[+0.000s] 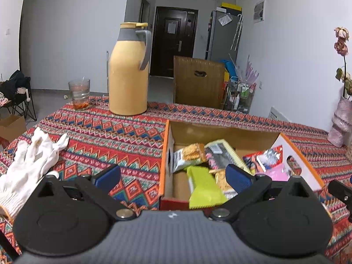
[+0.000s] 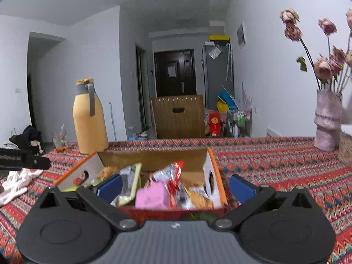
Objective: Organize snacks
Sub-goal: 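Withdraw both grippers from the box back to the snack pile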
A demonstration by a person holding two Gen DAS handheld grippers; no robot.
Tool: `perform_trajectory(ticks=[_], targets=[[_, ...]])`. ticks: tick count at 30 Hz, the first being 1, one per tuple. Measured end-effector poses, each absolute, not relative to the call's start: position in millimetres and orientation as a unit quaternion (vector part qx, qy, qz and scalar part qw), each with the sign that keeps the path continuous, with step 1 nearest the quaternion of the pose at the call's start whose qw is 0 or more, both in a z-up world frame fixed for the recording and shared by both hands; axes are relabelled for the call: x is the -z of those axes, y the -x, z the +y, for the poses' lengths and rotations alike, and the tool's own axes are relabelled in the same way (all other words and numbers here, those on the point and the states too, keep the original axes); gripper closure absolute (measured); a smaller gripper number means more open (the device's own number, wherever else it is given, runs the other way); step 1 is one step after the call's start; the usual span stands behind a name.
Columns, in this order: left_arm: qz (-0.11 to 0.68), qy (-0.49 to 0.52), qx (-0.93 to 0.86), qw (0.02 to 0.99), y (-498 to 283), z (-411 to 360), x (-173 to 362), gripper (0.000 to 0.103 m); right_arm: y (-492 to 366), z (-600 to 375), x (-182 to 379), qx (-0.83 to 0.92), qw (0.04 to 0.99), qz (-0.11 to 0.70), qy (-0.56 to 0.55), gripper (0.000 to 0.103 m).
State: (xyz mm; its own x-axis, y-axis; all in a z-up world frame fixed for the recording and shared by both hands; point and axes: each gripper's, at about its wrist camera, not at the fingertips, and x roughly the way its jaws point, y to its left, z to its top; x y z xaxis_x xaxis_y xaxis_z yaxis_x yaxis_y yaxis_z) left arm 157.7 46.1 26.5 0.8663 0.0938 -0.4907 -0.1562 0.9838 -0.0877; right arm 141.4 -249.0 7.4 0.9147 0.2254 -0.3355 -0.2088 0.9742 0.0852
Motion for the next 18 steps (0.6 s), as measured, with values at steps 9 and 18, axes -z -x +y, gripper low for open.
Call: perform_trajectory(ticks=[9, 18], targets=[[0.281, 0.059, -0.049, 0.957, -136.1, 50.2, -0.6, 0.0, -118.6, -267.1, 22.2, -0.084, 0.968, 0.236, -0.009, 0.0], [0.296, 0.054, -0.046, 0.953, -132.4, 48.7, 5.3, 0.0, -125.9, -283.2, 42.5, -0.064, 0.955, 0.289, 0.011, 0.0]])
